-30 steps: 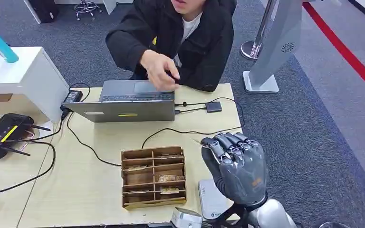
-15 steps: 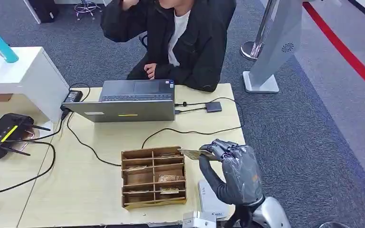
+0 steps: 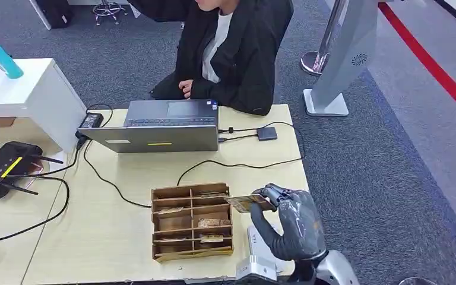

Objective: Pass the card to the sensor for recognition and then transmit it.

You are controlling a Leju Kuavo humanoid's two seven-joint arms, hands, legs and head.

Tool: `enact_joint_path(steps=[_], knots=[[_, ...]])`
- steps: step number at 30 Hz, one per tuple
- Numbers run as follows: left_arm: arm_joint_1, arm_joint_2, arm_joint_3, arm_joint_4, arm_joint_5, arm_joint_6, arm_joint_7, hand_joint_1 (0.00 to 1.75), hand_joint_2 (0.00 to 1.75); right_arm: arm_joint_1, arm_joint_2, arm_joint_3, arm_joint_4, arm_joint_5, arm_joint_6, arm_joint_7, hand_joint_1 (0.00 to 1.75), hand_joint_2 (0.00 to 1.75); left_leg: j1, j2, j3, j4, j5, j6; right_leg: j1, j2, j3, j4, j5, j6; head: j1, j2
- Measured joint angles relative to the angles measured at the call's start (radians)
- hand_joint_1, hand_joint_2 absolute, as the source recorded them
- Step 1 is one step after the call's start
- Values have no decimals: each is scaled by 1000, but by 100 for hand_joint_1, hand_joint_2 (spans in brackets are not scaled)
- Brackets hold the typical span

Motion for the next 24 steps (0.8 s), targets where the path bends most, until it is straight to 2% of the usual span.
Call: enact_joint_path(steps=[4, 7, 12, 24], knots=[[0, -2, 2, -4, 0, -1, 0, 0, 0, 21, 0, -1, 19, -24, -15, 25, 175, 175, 0, 0, 0, 0, 0, 0, 0, 0, 0, 0, 0, 0, 0, 0], [1, -5, 4, -11, 0, -5, -1, 0, 0, 44, -23, 10, 33, -41, -62, 53, 175, 175, 0, 0, 0, 0, 0, 0, 0, 0, 0, 0, 0, 0, 0, 0], [1, -10, 5, -22, 0, -13, -9, 0, 0, 55, -42, 22, 48, -49, -79, 69, 175, 175, 0, 0, 0, 0, 0, 0, 0, 0, 0, 0, 0, 0, 0, 0], [2, -22, 8, -50, 0, -37, -13, 0, 0, 55, -65, 38, 62, -56, -79, 107, 175, 175, 0, 0, 0, 0, 0, 0, 0, 0, 0, 0, 0, 0, 0, 0]])
